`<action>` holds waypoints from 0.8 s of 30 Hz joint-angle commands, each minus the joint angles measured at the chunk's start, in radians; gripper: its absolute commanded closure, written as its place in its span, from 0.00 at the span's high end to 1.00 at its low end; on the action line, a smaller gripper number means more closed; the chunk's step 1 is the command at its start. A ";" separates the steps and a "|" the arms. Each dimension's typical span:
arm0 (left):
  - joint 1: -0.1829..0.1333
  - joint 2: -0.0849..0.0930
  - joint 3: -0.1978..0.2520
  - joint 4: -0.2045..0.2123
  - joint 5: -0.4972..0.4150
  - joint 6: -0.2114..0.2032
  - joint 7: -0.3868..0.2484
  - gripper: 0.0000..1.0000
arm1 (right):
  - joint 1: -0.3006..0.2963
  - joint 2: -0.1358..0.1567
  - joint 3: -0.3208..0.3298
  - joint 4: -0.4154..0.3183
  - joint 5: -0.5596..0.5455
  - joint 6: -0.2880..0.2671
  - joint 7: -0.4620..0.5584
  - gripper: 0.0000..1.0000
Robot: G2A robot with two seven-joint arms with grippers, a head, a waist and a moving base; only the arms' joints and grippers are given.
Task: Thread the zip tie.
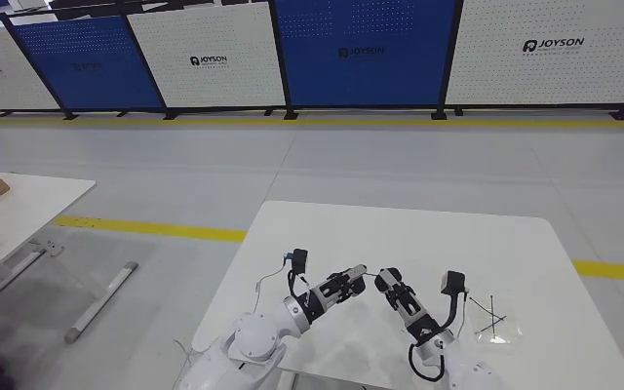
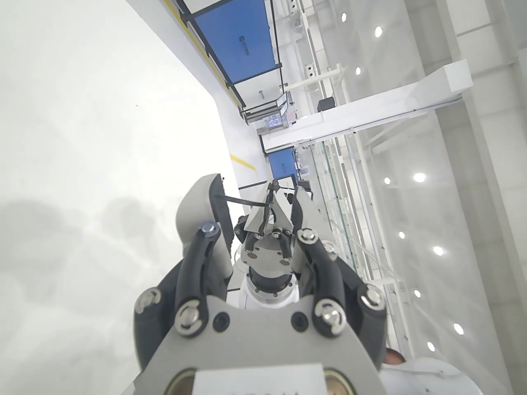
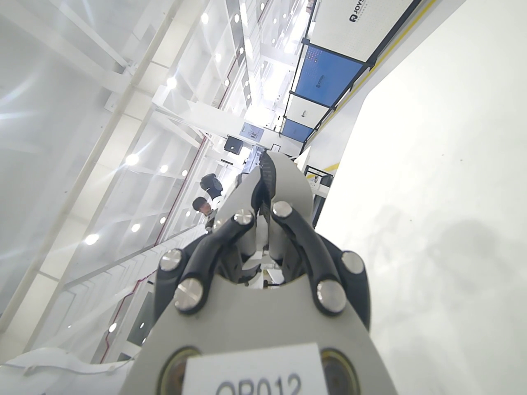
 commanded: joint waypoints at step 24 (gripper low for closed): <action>-0.014 0.003 0.035 0.009 0.062 0.056 -0.009 0.63 | 0.000 0.000 0.000 0.000 0.000 0.000 0.000 0.00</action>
